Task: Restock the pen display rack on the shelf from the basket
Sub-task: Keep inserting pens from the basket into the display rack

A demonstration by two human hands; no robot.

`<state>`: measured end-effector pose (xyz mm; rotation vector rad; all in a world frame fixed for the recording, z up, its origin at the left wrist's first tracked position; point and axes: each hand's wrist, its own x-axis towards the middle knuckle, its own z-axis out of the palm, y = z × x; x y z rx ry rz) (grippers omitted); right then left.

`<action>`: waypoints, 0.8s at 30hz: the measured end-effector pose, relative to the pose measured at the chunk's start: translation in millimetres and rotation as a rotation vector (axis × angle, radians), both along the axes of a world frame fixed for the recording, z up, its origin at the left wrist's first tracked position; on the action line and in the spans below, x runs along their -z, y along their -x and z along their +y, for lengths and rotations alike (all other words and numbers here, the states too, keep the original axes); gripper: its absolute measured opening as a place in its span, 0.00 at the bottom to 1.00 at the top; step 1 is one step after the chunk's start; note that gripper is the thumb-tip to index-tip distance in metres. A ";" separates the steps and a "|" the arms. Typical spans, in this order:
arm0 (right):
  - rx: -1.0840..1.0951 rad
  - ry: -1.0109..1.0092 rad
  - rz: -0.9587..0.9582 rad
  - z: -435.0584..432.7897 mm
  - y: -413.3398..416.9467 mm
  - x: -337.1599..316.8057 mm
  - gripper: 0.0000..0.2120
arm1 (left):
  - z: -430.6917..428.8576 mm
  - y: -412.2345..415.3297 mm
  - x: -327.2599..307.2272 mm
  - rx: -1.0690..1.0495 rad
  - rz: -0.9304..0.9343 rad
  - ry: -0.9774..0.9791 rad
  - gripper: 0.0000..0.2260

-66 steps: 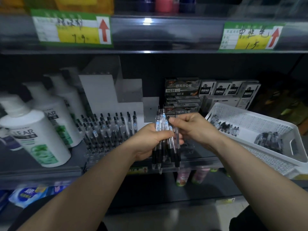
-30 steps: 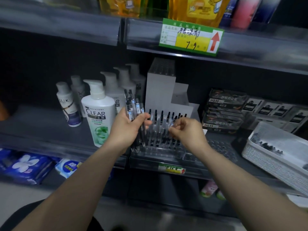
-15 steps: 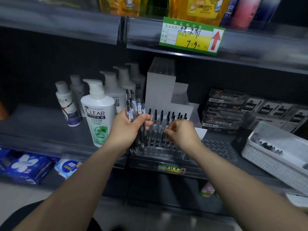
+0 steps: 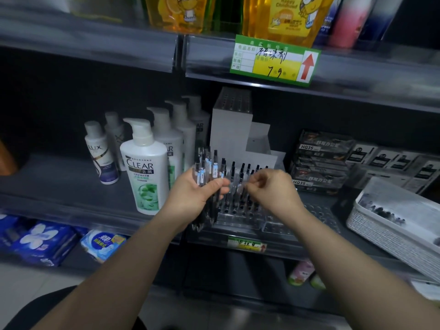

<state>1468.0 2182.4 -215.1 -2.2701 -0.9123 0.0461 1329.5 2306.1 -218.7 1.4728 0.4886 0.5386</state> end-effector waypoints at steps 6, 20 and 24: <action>-0.217 -0.253 0.330 -3.0 16.8 -27.5 0.06 | -11.9 -3.0 3.5 0.092 0.004 -0.014 0.06; 0.030 -0.396 0.223 -20.4 -19.9 -26.6 0.06 | -1.4 -8.1 0.9 -0.066 0.059 -0.141 0.02; 0.027 -0.333 0.139 -20.3 -20.8 -12.8 0.05 | -5.6 -9.9 -1.9 -0.040 0.121 -0.137 0.05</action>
